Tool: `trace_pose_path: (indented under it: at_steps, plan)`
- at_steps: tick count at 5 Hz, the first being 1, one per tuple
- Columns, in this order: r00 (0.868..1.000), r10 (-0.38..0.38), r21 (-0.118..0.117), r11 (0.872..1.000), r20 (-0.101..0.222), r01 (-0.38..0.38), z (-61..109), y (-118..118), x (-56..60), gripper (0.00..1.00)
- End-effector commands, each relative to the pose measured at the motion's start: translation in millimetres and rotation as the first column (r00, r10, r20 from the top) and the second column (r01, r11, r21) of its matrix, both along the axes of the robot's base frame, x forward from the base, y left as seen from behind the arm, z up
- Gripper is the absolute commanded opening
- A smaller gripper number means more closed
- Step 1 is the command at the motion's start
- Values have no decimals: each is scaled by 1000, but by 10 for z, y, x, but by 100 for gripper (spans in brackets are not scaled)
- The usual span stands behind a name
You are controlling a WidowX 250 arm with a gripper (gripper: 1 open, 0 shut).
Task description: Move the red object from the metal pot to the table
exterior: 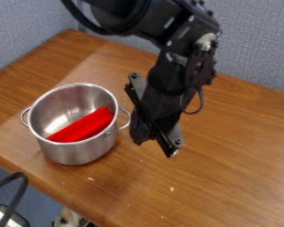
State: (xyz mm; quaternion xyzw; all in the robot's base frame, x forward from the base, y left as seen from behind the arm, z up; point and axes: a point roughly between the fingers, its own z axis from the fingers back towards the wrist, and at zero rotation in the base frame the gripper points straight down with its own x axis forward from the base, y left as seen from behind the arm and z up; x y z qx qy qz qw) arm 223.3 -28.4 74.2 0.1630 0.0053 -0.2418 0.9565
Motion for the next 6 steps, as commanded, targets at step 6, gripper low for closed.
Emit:
trace_pose_path:
  at_steps: [6]
  plan:
    - [991, -113, 86, 991, 70, 107, 259, 686, 335, 0]
